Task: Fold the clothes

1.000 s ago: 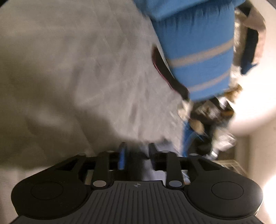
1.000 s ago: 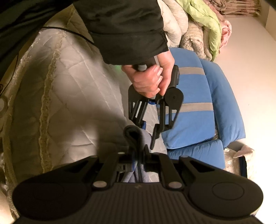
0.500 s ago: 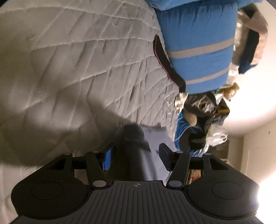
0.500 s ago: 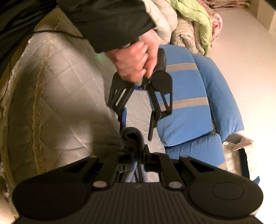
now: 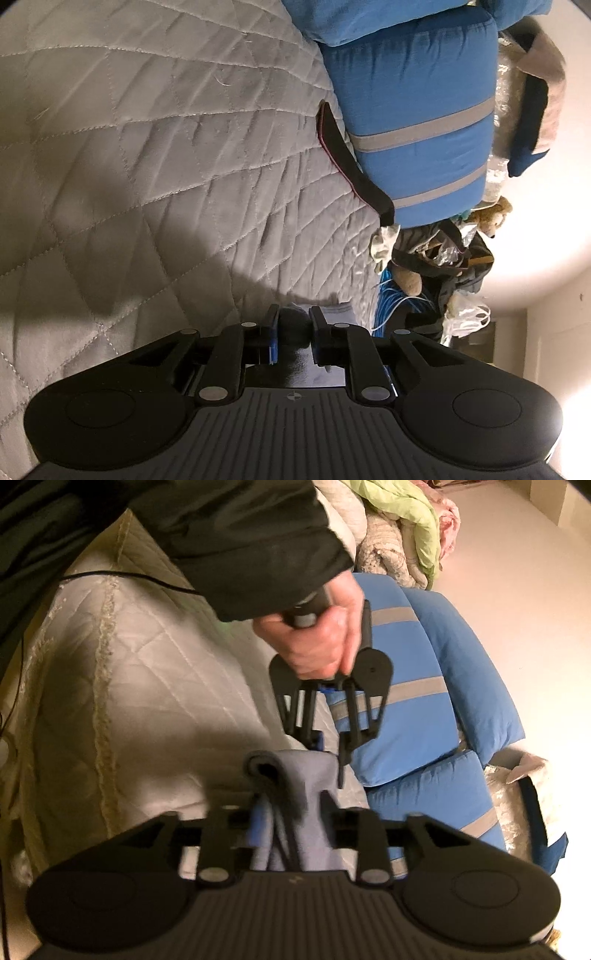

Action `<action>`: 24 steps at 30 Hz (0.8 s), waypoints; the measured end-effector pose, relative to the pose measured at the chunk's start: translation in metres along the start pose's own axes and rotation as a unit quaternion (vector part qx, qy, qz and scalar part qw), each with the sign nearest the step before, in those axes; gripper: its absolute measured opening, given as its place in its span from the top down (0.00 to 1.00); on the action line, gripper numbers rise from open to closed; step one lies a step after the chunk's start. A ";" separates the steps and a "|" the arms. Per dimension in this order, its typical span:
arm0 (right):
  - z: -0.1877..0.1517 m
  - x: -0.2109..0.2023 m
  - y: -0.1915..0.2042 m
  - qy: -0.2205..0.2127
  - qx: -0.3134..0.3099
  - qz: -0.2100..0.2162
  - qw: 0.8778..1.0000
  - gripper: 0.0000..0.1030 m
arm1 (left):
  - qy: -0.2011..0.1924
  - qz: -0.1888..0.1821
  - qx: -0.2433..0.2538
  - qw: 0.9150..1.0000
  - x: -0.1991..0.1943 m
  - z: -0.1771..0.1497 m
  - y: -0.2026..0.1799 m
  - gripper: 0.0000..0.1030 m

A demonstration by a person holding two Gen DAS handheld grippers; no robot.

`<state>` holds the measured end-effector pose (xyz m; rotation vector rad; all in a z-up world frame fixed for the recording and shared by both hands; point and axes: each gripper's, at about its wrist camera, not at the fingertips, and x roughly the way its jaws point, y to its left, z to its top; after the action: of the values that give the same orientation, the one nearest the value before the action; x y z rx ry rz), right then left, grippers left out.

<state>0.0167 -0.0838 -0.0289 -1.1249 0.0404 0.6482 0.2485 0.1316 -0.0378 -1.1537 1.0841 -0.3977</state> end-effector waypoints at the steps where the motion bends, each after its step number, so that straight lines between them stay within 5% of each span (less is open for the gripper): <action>1: 0.001 0.000 0.004 0.000 0.007 -0.005 1.000 0.28 | 0.000 -0.001 -0.001 1.000 0.000 0.000 0.000 0.85; 13: 0.039 0.005 0.024 -0.013 0.124 -0.049 0.991 0.11 | -0.004 -0.001 -0.010 1.000 0.003 -0.001 -0.003 0.85; 16: 0.055 0.023 0.029 0.017 0.147 -0.085 0.985 0.10 | -0.004 -0.003 -0.011 1.000 0.002 -0.001 -0.002 0.85; 19: 0.063 0.049 0.046 0.075 0.097 -0.133 0.983 0.10 | -0.004 -0.005 -0.013 1.000 0.002 -0.001 -0.002 0.85; 24: 0.061 0.055 0.053 0.135 0.045 -0.151 0.978 0.10 | -0.010 -0.005 -0.017 1.000 -0.001 0.002 0.000 0.85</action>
<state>0.0177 0.0076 -0.0635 -1.0974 0.1271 0.2196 0.2503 0.1333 -0.0376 -1.1914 1.0730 -0.3753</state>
